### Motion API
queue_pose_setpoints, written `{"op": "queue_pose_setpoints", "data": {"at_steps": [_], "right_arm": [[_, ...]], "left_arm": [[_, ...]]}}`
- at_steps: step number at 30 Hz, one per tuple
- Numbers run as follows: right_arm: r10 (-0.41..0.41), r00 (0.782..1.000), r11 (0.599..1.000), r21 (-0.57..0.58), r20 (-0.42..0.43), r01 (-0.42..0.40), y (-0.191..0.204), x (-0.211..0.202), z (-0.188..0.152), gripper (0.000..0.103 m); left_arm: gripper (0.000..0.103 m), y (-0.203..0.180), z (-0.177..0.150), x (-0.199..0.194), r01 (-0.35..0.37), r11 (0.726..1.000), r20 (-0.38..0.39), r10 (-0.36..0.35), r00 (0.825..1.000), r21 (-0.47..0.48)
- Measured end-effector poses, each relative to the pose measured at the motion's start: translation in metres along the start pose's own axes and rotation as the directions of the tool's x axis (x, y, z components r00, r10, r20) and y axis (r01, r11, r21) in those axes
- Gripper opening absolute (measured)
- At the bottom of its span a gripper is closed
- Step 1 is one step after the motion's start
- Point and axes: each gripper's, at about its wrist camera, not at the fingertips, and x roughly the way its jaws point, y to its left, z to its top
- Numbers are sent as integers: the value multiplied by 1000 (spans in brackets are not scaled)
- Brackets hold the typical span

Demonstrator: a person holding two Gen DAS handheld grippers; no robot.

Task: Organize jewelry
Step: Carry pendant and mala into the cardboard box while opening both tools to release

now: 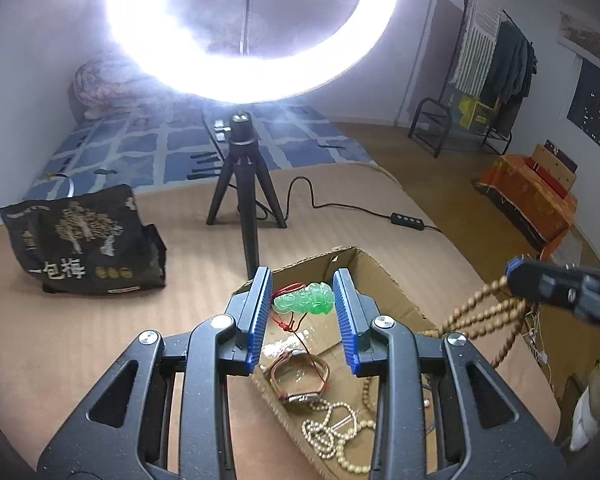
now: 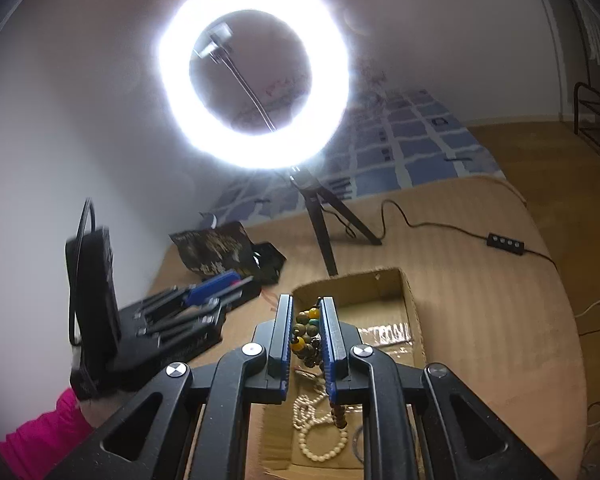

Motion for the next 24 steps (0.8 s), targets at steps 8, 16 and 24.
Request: {"op": "queue_pose_setpoints", "data": {"at_steps": [8, 16, 24], "right_arm": [[-25, 998, 1000, 4, -57, 25, -20, 20, -15, 11], [-62, 994, 998, -23, -94, 60, -26, 32, -25, 13], [-124, 988, 992, -39, -89, 121, -26, 30, -28, 31]], "left_arm": [[32, -9, 1, 34, -9, 1000, -38, 10, 999, 22], [32, -8, 1, 49, -26, 1000, -71, 27, 997, 16], [34, -4, 1, 43, -35, 999, -71, 35, 997, -1]]}}
